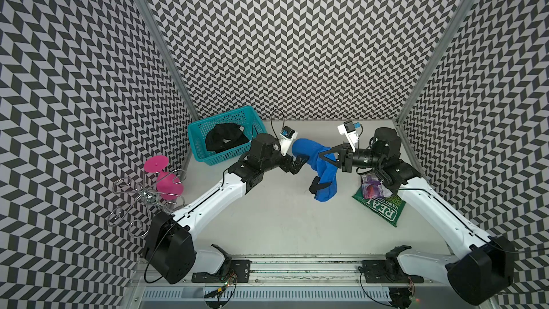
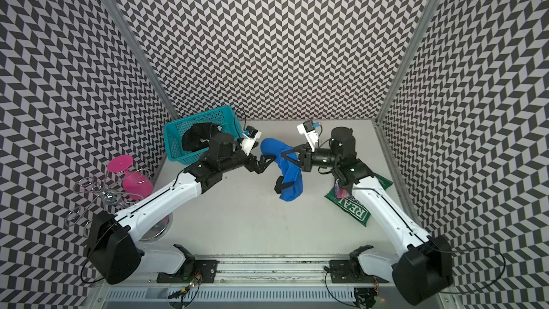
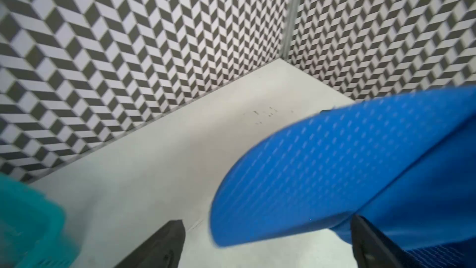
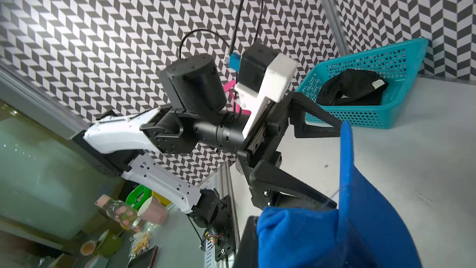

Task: Turn the baseball cap inside out
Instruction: Turn over the baseball cap.

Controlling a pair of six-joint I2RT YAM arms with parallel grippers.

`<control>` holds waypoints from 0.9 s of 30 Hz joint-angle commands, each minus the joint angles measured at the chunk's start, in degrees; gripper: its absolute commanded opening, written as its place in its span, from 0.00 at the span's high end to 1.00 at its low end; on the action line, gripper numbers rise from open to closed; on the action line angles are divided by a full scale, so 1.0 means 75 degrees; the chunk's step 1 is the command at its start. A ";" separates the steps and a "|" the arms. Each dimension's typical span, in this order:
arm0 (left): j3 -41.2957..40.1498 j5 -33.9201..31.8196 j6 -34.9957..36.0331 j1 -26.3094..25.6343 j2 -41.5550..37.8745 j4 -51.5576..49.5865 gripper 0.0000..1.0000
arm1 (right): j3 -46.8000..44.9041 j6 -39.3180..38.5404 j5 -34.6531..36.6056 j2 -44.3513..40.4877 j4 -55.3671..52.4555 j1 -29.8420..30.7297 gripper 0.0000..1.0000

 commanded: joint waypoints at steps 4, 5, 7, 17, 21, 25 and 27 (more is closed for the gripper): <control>-0.0157 -0.1831 0.0282 0.0027 -0.0660 -0.0580 0.00 | 0.0470 0.0352 -0.0174 0.0485 0.0530 -0.0163 0.97; -0.0146 -0.1604 0.0402 0.0032 -0.0796 -0.0587 0.00 | 0.0536 0.0260 -0.0195 0.0518 0.0420 -0.0174 0.98; -0.0123 -0.0679 0.0676 0.0022 -0.1047 -0.0523 0.04 | 0.0638 -0.0005 -0.0284 0.0558 0.0177 -0.0198 0.97; -0.0101 0.3847 -0.0975 -0.0173 -0.0601 0.1787 0.38 | 0.0954 -0.0059 -0.0978 0.0680 -0.0002 -0.0268 0.97; 0.0143 0.3999 -0.1152 -0.0380 -0.0161 0.2198 0.38 | 0.1027 -0.0036 -0.1236 0.0667 0.0048 -0.0267 0.96; 0.0338 0.3976 -0.1107 -0.0537 0.0174 0.2181 0.35 | 0.1025 -0.0080 -0.1351 0.0638 0.0024 -0.0268 0.96; 0.0376 0.3809 -0.1117 -0.0615 0.0292 0.2146 0.36 | 0.1013 -0.0032 -0.1396 0.0617 0.0098 -0.0268 0.96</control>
